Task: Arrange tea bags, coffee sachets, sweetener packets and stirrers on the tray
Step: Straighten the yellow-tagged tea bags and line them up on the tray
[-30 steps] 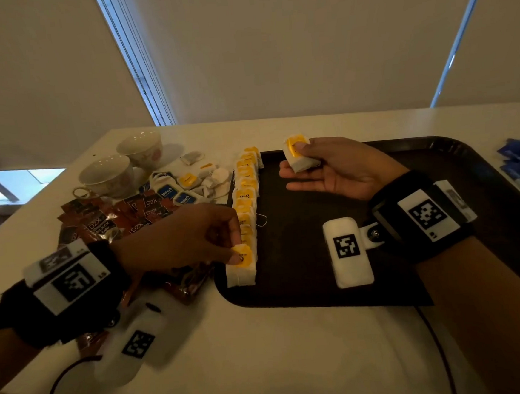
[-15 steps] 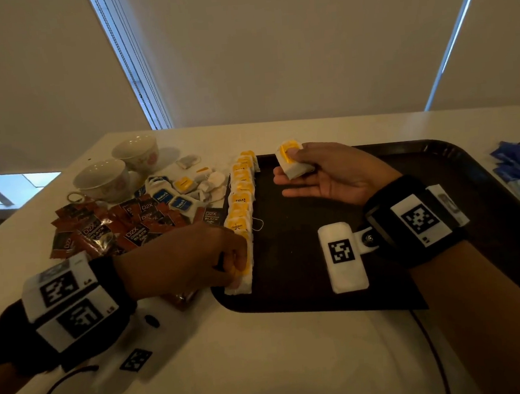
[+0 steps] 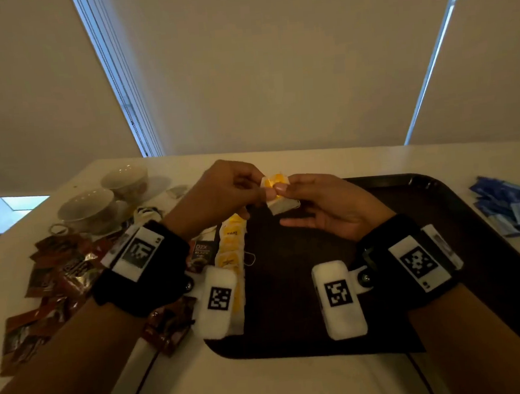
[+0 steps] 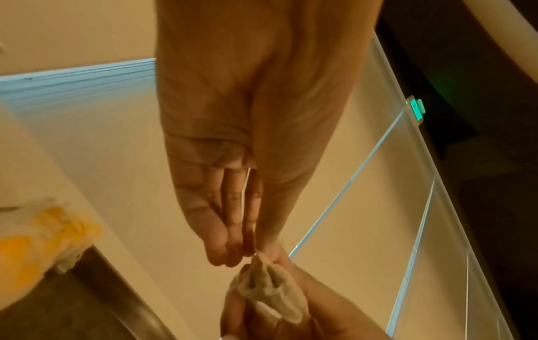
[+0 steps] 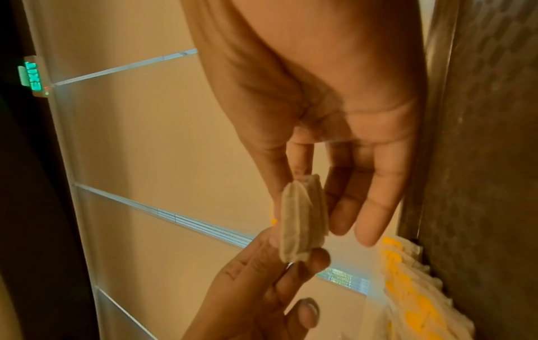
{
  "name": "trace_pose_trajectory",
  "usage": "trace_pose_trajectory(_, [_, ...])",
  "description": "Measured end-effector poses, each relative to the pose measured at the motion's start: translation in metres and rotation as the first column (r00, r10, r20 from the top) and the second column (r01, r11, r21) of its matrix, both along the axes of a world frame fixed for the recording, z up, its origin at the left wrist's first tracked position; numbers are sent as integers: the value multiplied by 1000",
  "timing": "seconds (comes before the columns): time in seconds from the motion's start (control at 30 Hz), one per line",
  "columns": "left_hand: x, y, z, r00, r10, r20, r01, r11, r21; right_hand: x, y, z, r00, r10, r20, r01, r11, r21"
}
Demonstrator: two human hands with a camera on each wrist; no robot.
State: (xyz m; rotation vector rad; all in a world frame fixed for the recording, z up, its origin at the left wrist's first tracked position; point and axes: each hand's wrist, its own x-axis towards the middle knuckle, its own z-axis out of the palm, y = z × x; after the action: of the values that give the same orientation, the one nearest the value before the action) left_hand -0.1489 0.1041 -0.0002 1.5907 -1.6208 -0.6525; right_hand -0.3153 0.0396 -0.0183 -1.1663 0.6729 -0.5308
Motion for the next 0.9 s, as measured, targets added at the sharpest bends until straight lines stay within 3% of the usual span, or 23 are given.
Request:
trace_pose_trajectory(0.37, [5, -9, -1, 961, -76, -267, 77, 997, -7, 0, -7, -4, 986, -168, 5, 167, 977, -132])
trace_pose_trajectory(0.53, [16, -7, 1, 952, -176, -250, 194, 980, 46, -1, -11, -5, 984, -179, 17, 180, 980, -82])
trace_pose_trajectory(0.77, [7, -14, -9, 968, -59, -245, 57, 998, -14, 4, -6, -9, 974, -226, -4, 223, 962, -155])
trace_pose_trajectory(0.9, [9, -13, -11, 962, -39, -272, 41, 999, 0, 4, -6, -5, 974, -224, 14, 224, 969, -103])
